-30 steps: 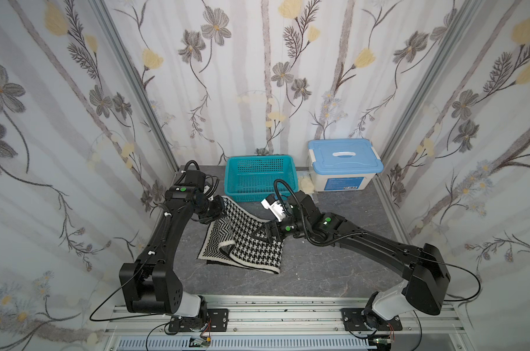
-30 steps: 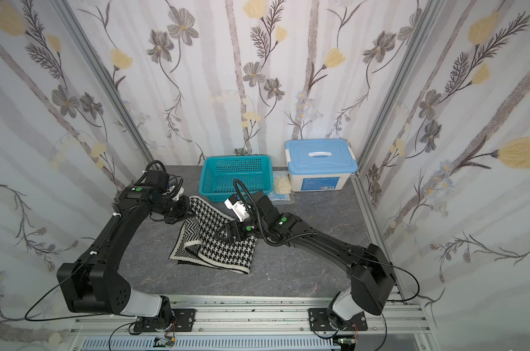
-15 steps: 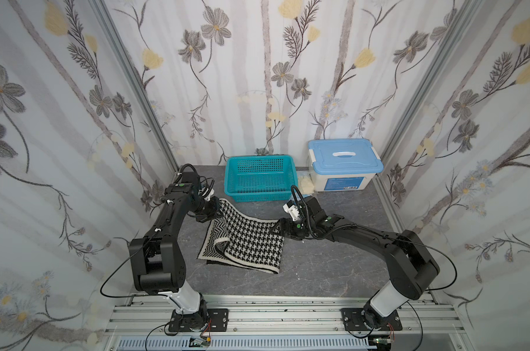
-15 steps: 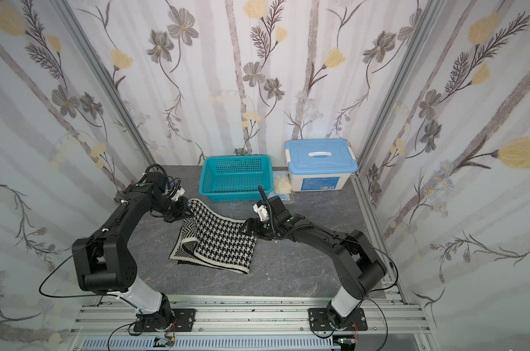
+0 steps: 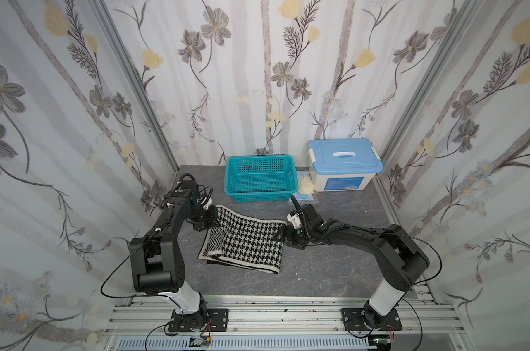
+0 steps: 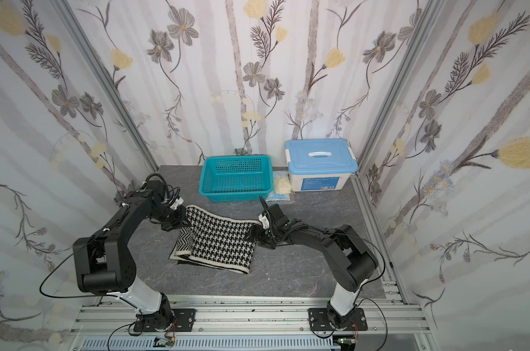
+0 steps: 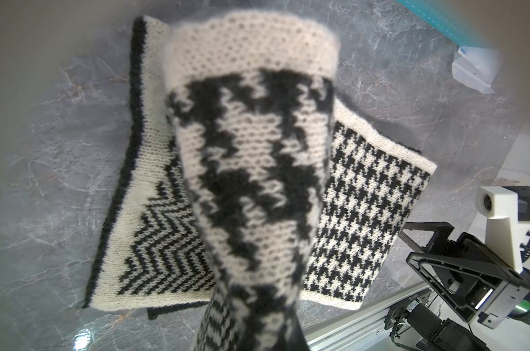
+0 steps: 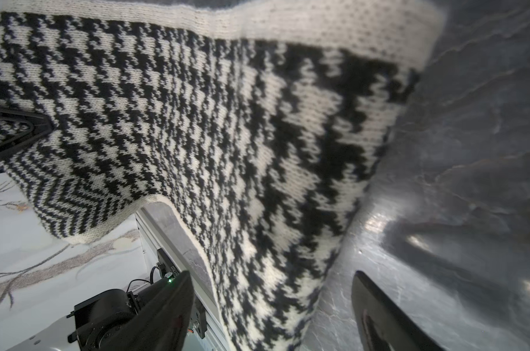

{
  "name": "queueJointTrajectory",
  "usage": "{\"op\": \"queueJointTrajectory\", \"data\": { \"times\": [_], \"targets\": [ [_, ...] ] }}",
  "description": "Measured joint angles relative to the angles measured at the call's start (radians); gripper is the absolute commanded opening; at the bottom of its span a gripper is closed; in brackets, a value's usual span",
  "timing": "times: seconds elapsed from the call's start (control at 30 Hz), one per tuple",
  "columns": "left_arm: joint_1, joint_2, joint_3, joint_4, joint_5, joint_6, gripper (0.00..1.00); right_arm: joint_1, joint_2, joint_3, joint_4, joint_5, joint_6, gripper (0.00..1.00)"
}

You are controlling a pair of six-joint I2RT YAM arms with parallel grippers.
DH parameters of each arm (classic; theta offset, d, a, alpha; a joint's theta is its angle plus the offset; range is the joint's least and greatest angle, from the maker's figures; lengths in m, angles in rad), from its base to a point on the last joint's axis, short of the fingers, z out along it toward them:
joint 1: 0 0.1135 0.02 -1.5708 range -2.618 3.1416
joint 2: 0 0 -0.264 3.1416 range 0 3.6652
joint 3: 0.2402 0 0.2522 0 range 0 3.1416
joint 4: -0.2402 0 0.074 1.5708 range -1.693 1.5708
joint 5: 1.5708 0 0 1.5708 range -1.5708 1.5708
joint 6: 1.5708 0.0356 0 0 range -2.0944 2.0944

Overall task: Roll up the scarf and place it into the basket
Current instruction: Fold the scarf at the center of the board.

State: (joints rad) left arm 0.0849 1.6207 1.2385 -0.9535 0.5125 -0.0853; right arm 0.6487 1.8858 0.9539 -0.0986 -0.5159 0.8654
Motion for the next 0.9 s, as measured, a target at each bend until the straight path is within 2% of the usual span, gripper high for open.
{"op": "queueJointTrajectory", "data": {
  "times": [0.17,0.33,0.47,0.53,0.77,0.9],
  "targets": [
    [0.004,0.006,-0.015,0.007,0.001,0.006,0.0,0.0,0.04,-0.01,0.024,-0.003,0.009,0.81],
    [0.004,0.019,-0.007,0.014,0.004,0.007,0.0,0.011,0.089,-0.012,0.129,-0.054,0.029,0.79],
    [0.004,0.021,0.002,0.014,0.004,0.007,0.0,0.025,0.11,-0.012,0.186,-0.066,0.045,0.74],
    [0.004,0.021,0.003,0.014,0.003,0.009,0.0,0.028,0.122,-0.011,0.201,-0.069,0.052,0.65],
    [0.004,0.026,-0.005,0.015,0.003,0.01,0.0,0.029,0.127,-0.002,0.14,-0.049,0.032,0.23],
    [0.004,0.027,-0.031,0.019,0.004,0.01,0.0,0.01,0.069,0.028,0.057,-0.026,-0.017,0.09]
  ]
}}
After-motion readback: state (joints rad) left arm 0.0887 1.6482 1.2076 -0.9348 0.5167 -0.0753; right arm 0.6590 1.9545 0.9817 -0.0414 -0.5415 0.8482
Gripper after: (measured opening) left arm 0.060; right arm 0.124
